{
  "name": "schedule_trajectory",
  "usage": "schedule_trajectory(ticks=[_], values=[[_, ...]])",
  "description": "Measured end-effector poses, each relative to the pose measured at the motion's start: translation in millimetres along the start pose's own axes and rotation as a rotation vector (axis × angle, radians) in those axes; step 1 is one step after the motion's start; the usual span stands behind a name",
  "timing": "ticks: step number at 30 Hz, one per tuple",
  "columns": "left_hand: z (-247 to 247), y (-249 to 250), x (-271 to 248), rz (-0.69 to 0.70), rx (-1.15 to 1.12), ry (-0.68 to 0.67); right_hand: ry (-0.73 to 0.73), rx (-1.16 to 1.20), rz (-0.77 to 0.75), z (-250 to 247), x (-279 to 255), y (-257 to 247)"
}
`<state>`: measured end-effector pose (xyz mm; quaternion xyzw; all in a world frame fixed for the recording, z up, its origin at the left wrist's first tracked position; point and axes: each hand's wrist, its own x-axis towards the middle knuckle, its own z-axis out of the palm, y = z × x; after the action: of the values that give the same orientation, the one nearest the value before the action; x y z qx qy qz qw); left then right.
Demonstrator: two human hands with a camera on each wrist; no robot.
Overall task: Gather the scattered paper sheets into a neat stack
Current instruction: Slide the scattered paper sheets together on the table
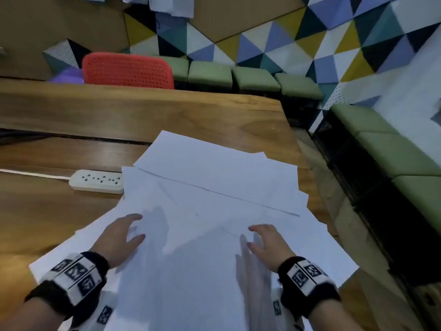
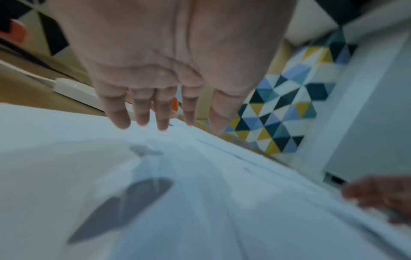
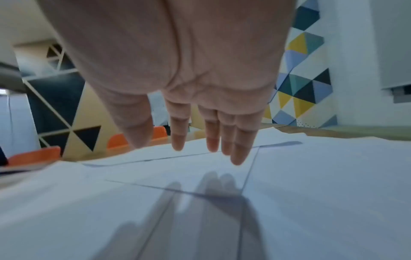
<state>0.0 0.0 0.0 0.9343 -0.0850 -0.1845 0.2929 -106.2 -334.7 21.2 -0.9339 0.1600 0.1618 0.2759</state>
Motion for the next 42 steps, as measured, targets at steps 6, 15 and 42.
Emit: schedule_trajectory(ticks=[6,15,42], values=[[22,5,46,-0.201,0.41,-0.007,-0.128,-0.288,0.215,-4,67,-6],[54,44,40,-0.246,0.379,-0.178,-0.199,-0.384,0.082,50,36,-26],[22,29,-6,-0.394,0.285,-0.036,0.177,0.393,0.338,46,-18,-7]])
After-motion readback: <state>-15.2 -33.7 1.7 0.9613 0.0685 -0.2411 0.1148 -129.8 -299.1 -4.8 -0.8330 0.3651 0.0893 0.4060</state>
